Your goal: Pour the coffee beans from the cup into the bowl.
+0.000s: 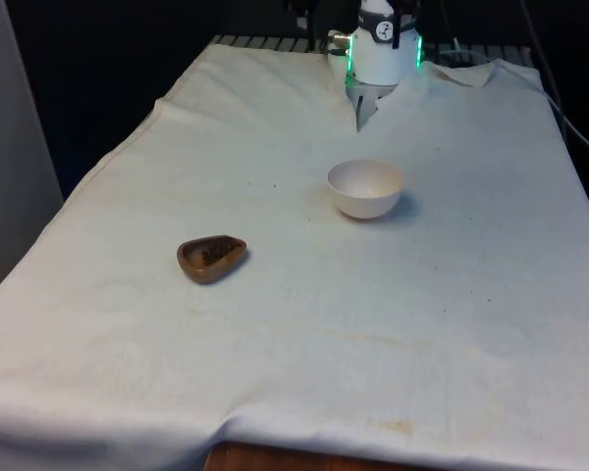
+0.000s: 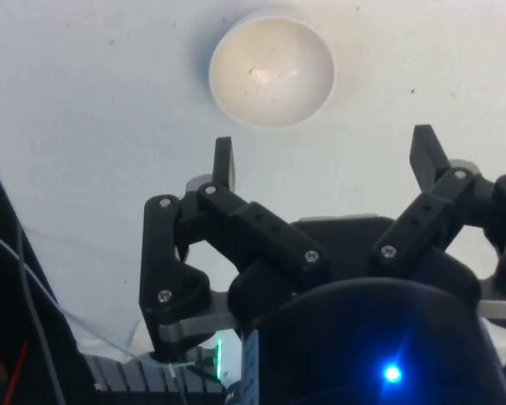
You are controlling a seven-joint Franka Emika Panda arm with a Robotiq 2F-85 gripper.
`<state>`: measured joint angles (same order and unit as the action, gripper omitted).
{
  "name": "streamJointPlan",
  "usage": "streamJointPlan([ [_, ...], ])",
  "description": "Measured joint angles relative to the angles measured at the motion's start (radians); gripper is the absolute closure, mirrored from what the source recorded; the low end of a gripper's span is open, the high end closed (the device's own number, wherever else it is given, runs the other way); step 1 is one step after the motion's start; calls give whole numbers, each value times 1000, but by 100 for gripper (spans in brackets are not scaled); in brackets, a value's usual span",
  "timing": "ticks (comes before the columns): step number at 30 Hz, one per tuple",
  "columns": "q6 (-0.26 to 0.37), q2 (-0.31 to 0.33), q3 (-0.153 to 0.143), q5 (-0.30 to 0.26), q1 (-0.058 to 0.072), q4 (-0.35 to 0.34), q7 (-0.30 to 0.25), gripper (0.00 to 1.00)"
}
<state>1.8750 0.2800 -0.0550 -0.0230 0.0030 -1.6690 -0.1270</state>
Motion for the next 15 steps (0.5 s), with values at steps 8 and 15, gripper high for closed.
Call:
streamJointPlan([
  [8, 63, 15, -43, -9, -3, -28, -76, 0],
  [15, 118, 27, -77, -27, -6, -55, -139, 0],
])
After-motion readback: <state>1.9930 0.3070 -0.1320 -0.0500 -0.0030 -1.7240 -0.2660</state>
